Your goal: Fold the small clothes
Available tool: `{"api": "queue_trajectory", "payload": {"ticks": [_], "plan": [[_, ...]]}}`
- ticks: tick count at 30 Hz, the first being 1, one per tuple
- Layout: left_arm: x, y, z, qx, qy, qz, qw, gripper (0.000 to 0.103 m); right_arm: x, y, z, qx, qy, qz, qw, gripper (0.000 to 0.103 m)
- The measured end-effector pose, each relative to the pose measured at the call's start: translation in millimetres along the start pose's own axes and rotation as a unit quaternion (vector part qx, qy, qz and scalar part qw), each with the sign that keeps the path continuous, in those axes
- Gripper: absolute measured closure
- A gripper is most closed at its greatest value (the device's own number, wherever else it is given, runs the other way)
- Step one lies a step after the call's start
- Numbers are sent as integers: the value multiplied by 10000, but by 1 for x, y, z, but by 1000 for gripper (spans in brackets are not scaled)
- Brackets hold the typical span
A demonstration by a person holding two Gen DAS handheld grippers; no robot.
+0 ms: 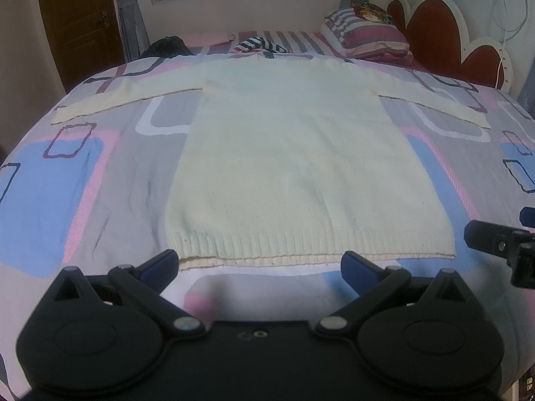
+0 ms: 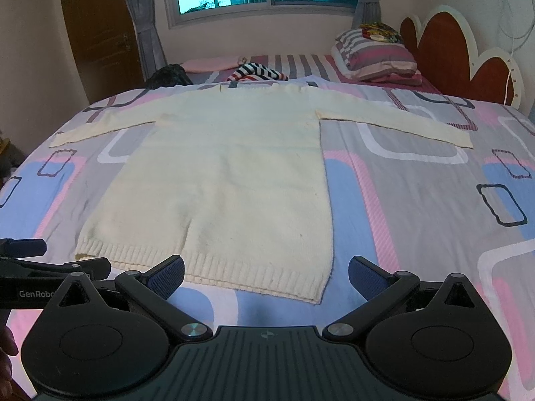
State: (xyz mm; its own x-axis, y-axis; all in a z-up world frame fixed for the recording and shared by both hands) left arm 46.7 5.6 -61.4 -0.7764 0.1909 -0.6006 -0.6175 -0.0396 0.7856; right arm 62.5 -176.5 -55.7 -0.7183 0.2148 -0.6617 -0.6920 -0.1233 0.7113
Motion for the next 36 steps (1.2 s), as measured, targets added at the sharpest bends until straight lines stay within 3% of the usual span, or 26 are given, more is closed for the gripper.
{"api": "queue_trajectory", "payload": {"ticks": [23, 26, 30, 36], "plan": [[0, 1, 3, -1, 18, -63, 10000, 1, -4, -2, -1, 39, -64, -42, 10000, 0], [-7, 6, 9, 95, 153, -321, 9993, 1, -15, 0, -8, -89, -209, -134, 9997, 0], [-32, 21, 11, 157, -74, -981, 9950, 1, -34, -2, -22, -127, -391, -157, 9990, 0], [-62, 18, 8, 249, -83, -1045, 9942, 1, -53, 2, -37, 35, -512, -349, 9981, 0]]}}
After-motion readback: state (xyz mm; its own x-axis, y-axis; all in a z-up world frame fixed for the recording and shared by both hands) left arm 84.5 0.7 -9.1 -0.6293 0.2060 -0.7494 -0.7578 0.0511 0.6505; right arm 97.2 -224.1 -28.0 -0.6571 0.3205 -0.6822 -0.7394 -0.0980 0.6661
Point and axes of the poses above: each gripper's, at about its wrist camera, not at the fingertips, and y roughly against the way its jaws point, z to its left, x to its underside, the point moved 7 cm from there along -y, roughly the way its jaws point, and after that the axes turned 11 degrees about -y, right-handed, at the moved point
